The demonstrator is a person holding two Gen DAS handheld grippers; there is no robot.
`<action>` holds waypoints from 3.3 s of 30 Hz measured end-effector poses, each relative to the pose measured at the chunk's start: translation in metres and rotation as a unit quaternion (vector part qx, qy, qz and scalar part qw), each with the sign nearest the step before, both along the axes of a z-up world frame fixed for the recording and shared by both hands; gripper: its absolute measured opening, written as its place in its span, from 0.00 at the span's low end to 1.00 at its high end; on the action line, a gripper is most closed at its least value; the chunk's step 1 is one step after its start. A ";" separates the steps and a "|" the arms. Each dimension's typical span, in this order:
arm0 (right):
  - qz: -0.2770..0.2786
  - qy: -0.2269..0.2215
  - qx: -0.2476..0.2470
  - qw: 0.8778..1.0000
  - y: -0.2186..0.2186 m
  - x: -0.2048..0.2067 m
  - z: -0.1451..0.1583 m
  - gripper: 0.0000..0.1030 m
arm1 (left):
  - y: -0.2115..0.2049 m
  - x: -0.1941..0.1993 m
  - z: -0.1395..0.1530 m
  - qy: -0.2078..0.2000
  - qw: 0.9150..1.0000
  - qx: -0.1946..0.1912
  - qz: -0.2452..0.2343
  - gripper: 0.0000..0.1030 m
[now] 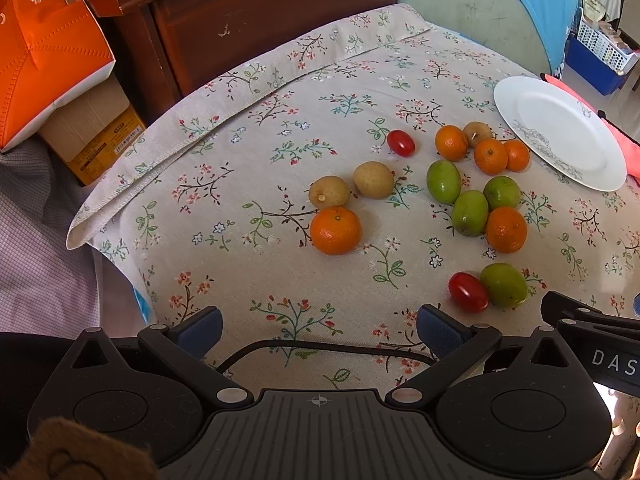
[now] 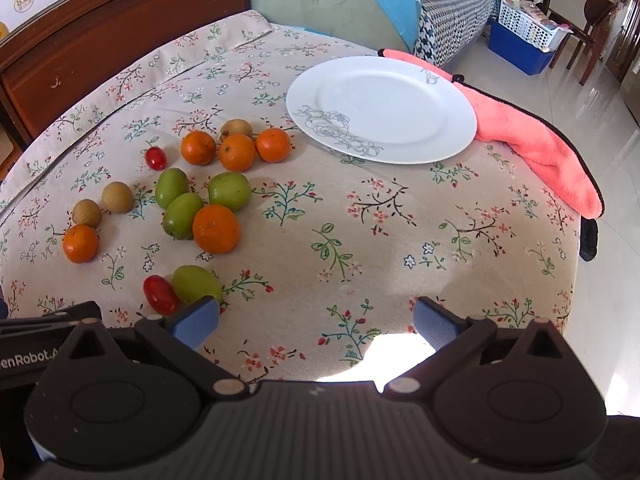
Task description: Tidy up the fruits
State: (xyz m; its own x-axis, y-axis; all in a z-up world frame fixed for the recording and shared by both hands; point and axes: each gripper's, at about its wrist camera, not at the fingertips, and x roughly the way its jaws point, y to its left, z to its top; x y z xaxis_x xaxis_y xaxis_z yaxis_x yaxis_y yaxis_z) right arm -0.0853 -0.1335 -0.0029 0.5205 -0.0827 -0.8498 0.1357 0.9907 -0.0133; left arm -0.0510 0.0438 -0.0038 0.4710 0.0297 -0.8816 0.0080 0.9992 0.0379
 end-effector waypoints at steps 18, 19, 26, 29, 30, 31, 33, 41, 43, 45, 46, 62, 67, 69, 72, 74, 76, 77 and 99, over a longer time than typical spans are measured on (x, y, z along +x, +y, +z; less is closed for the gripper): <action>0.001 -0.002 -0.004 1.000 0.002 0.000 0.000 0.99 | 0.002 0.000 -0.001 0.000 1.000 0.002 0.000 1.00; 0.001 -0.002 -0.004 1.000 0.001 0.000 0.000 0.99 | 0.002 0.000 0.000 -0.001 1.000 0.002 0.000 1.00; 0.002 -0.002 -0.004 1.000 0.001 0.001 0.000 0.99 | 0.002 0.000 -0.001 -0.001 1.000 0.003 0.000 1.00; 0.002 -0.003 -0.005 1.000 0.002 0.000 -0.001 0.99 | 0.003 0.000 -0.001 -0.003 1.000 0.004 0.000 1.00; 0.002 -0.003 -0.005 1.000 0.002 0.000 -0.001 0.99 | 0.003 0.000 -0.001 -0.004 1.000 0.004 0.000 1.00; 0.002 -0.003 -0.004 1.000 0.002 0.000 -0.001 0.99 | 0.003 0.000 0.000 -0.005 1.000 0.004 0.001 1.00; 0.002 -0.006 -0.004 1.000 0.003 -0.001 -0.001 0.99 | 0.004 -0.001 0.000 -0.006 1.000 0.002 0.001 1.00; 0.003 -0.015 0.006 1.000 0.000 -0.002 0.004 0.99 | 0.004 -0.003 0.005 -0.011 1.000 -0.012 -0.002 1.00; 0.005 -0.014 0.011 1.000 -0.001 -0.002 0.005 0.99 | 0.005 -0.003 0.007 -0.013 1.000 -0.020 -0.006 1.00; 0.013 -0.014 0.017 1.000 -0.003 -0.002 0.008 0.99 | 0.007 -0.003 0.012 -0.017 0.999 -0.028 -0.006 1.00; 0.016 -0.017 0.019 1.000 -0.004 -0.003 0.010 0.99 | 0.009 -0.002 0.014 -0.021 0.999 -0.031 -0.005 1.00; 0.059 -0.062 0.139 0.987 -0.031 -0.013 0.023 0.93 | 0.064 0.021 0.036 -0.045 0.997 -0.044 0.039 1.00; 0.081 -0.067 0.117 0.988 -0.020 -0.015 0.018 0.86 | 0.056 0.018 0.032 -0.047 0.998 -0.037 0.020 1.00; 0.088 -0.068 0.120 0.987 -0.019 -0.015 0.016 0.84 | 0.052 0.018 0.029 -0.043 0.998 -0.035 0.009 1.00; 0.096 -0.068 0.126 0.985 -0.017 -0.016 0.012 0.80 | 0.044 0.018 0.022 -0.036 0.999 -0.035 -0.004 1.00; 0.102 -0.066 0.125 0.985 -0.015 -0.014 0.010 0.76 | 0.038 0.018 0.015 -0.034 0.999 -0.031 -0.009 1.00; 0.107 -0.065 0.123 0.984 -0.013 -0.013 0.008 0.73 | 0.031 0.020 0.008 -0.027 0.999 -0.025 -0.014 0.99; 0.110 -0.065 0.122 0.984 -0.012 -0.011 0.007 0.71 | 0.030 0.021 0.006 -0.025 0.999 -0.028 -0.014 0.99; 0.130 -0.044 0.143 0.980 0.007 0.006 -0.016 0.38 | 0.017 0.032 -0.015 -0.039 0.997 -0.059 -0.029 0.85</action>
